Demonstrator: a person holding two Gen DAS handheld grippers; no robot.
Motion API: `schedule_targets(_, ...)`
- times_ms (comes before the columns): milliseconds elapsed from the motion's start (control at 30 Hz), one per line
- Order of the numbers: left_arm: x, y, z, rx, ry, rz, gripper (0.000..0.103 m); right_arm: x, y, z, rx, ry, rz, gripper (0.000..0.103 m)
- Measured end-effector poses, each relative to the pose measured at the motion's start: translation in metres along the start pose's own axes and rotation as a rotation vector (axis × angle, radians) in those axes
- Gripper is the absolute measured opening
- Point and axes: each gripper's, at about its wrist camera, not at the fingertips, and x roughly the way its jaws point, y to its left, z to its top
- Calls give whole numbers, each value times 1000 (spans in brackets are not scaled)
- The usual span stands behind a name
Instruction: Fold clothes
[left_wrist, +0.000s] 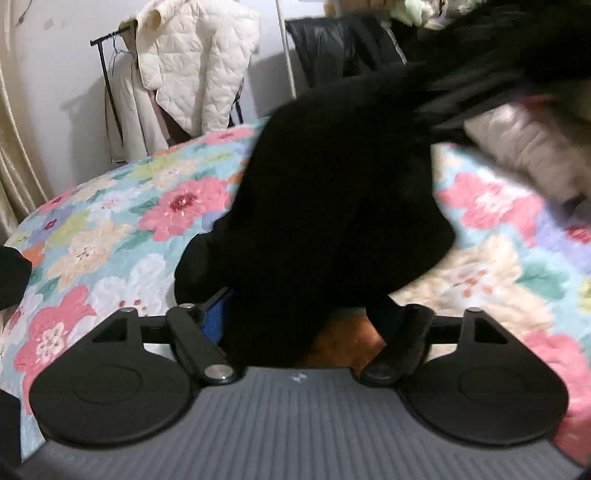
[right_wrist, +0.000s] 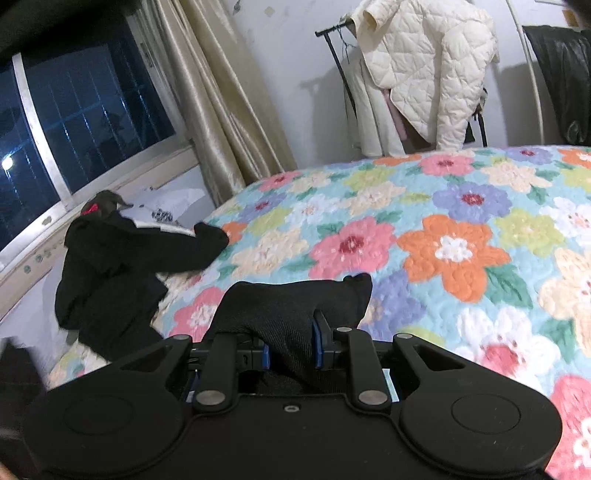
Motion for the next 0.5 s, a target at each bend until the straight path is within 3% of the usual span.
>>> schedule_targets(33, 5, 6, 1, -29, 13, -13, 35, -3, -4, -7, 5, 15, -10, 24)
schedule_targets(67, 10, 11, 1, -57, 26, -26, 13, -5, -8, -14, 10, 31, -21, 24)
schedule_targets(100, 12, 13, 1, -80, 35, -38, 10, -8, -13, -20, 15, 46, -31, 24)
schedule_targets(333, -11, -4, 9, -65, -34, 71, 7, -11, -29, -47, 9, 84, -55, 25)
schedule_targets(500, -54, 3, 22, -106, -150, 126, 6, -12, -39, -64, 0, 103, -66, 24)
